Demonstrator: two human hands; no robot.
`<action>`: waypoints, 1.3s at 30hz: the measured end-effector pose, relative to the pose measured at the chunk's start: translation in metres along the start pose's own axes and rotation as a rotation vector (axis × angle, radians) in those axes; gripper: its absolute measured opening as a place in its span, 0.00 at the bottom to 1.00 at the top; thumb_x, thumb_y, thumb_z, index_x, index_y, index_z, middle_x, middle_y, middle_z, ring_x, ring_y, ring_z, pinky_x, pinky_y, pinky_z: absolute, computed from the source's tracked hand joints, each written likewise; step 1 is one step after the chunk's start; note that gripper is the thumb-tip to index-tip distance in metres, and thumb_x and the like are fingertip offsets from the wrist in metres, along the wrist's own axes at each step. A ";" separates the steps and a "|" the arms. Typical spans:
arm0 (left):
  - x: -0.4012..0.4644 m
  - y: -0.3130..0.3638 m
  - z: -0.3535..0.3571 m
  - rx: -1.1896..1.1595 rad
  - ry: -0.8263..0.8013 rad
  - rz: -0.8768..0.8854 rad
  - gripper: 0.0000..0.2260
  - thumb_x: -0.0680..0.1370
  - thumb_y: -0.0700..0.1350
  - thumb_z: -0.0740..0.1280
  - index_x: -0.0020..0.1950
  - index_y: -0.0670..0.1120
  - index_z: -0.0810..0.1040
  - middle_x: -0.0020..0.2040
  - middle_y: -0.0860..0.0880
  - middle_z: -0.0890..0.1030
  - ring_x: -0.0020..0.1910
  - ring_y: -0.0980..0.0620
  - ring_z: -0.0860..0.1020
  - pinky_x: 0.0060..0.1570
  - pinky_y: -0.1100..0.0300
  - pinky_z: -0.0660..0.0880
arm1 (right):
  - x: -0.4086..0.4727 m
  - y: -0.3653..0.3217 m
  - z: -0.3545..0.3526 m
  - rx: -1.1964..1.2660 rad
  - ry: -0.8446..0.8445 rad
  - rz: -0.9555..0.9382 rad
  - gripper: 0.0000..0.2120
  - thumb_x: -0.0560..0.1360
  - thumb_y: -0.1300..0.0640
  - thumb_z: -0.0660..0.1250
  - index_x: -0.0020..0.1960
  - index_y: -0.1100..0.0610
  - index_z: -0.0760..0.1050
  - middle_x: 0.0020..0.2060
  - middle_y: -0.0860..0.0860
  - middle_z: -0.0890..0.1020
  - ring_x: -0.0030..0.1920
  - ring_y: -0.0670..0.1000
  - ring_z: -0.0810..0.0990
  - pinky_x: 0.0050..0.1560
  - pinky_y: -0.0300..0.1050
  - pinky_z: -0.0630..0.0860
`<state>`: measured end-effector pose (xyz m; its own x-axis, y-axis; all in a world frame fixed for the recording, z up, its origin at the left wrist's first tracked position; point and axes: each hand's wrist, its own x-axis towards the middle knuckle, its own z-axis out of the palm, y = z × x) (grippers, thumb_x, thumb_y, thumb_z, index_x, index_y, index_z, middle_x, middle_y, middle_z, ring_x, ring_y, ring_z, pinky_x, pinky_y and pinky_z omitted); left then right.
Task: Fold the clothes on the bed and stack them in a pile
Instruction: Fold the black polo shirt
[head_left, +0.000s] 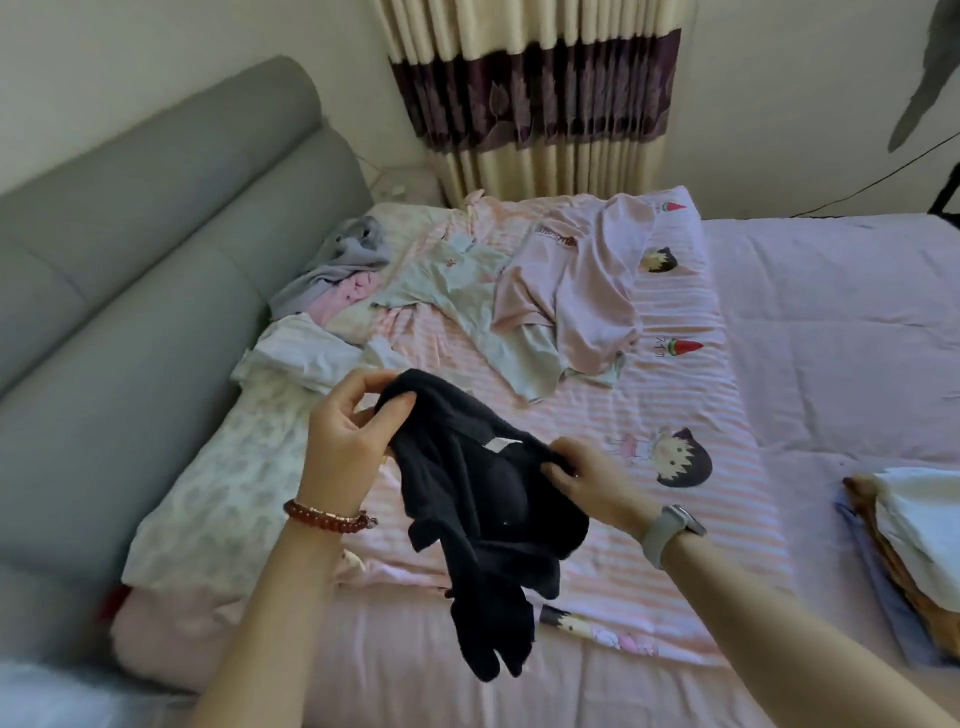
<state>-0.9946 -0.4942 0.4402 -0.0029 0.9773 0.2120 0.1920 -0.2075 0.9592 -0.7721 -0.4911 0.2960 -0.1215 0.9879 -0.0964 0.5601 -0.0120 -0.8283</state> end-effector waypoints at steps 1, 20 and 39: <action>-0.007 -0.008 -0.009 0.022 0.054 -0.018 0.09 0.74 0.33 0.67 0.42 0.48 0.78 0.35 0.58 0.81 0.34 0.62 0.79 0.33 0.69 0.75 | -0.010 0.003 0.001 0.063 0.034 0.013 0.03 0.77 0.64 0.62 0.47 0.57 0.72 0.38 0.56 0.75 0.40 0.54 0.73 0.40 0.45 0.66; -0.022 -0.107 0.048 0.283 -0.057 -0.323 0.09 0.72 0.37 0.70 0.37 0.50 0.78 0.35 0.55 0.79 0.34 0.63 0.76 0.35 0.75 0.70 | -0.083 0.057 -0.074 0.378 0.369 0.384 0.06 0.75 0.60 0.64 0.41 0.52 0.76 0.24 0.46 0.76 0.19 0.47 0.69 0.21 0.36 0.65; 0.053 -0.337 0.185 0.514 -0.088 -0.657 0.18 0.76 0.43 0.65 0.65 0.42 0.70 0.60 0.43 0.69 0.61 0.44 0.70 0.59 0.58 0.65 | 0.049 0.243 0.000 0.315 0.501 0.754 0.14 0.77 0.61 0.56 0.62 0.57 0.71 0.55 0.53 0.77 0.55 0.56 0.78 0.57 0.56 0.74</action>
<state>-0.8777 -0.3646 0.0933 -0.1978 0.8966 -0.3961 0.6018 0.4301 0.6729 -0.6414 -0.4460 0.0898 0.5866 0.6533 -0.4785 0.0922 -0.6409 -0.7620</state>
